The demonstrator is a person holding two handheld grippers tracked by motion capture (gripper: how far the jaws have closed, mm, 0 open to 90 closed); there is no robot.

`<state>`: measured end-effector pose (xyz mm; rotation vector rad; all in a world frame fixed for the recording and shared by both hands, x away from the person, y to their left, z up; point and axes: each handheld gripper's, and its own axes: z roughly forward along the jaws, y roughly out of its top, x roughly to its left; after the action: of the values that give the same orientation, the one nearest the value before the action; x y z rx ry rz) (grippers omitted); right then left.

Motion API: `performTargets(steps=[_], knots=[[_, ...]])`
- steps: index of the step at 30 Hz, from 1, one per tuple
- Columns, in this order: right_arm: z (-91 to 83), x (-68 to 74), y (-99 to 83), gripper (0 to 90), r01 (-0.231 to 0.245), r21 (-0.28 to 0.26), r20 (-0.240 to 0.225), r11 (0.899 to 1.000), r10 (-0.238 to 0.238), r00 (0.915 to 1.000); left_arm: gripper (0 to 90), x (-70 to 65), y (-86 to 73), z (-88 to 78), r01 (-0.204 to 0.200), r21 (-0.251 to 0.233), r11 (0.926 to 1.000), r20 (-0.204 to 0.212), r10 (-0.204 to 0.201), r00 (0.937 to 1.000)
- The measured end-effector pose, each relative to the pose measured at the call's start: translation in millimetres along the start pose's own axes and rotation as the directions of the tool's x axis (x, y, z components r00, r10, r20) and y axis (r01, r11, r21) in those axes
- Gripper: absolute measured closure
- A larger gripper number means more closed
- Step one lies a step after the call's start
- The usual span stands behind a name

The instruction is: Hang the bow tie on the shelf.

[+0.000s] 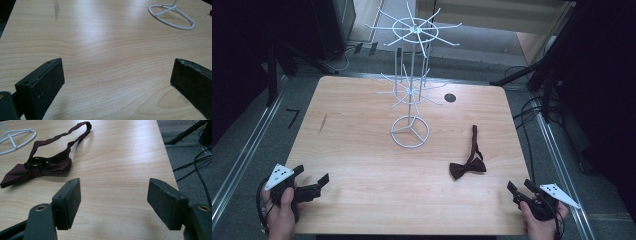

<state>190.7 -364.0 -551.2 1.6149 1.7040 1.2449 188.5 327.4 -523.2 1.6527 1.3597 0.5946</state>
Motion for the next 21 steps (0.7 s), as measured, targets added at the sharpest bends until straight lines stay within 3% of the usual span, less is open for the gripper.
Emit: performTargets(steps=[5,10,13,16,18,21], knots=[[-1.1,0.3,8.6,32.5,0.009,-0.002,-0.008,1.000,-0.009,0.9999,0.0,1.1,-0.4,-1.0,0.003,-0.008,1.0000,0.007,-0.003,1.0000],[-2.4,7.5,28.3,36.2,0.024,0.018,-0.054,1.000,-0.023,0.9983,0.0,0.9,-0.4,-0.9,0.001,-0.007,1.0000,0.015,-0.001,0.9999],[5.2,15.4,34.5,37.9,0.052,0.065,-0.087,0.997,-0.046,0.9951,0.0,1.5,-0.5,-1.2,0.002,-0.009,1.0000,0.018,-0.001,0.9998],[19.7,24.2,40.3,42.5,0.096,0.125,-0.068,0.988,-0.088,0.9938,0.0,1.2,-0.5,-1.1,0.000,-0.010,1.0000,0.017,0.000,0.9999],[23.8,25.1,41.9,43.4,0.100,0.140,-0.060,0.985,-0.092,0.9940,0.0,1.2,-0.4,-1.1,0.000,-0.009,1.0000,0.016,0.000,0.9999],[37.4,27.1,49.4,43.6,0.084,0.209,-0.043,0.974,-0.077,0.9961,0.0,1.2,-0.4,-1.1,0.001,-0.008,1.0000,0.014,-0.001,0.9999]])
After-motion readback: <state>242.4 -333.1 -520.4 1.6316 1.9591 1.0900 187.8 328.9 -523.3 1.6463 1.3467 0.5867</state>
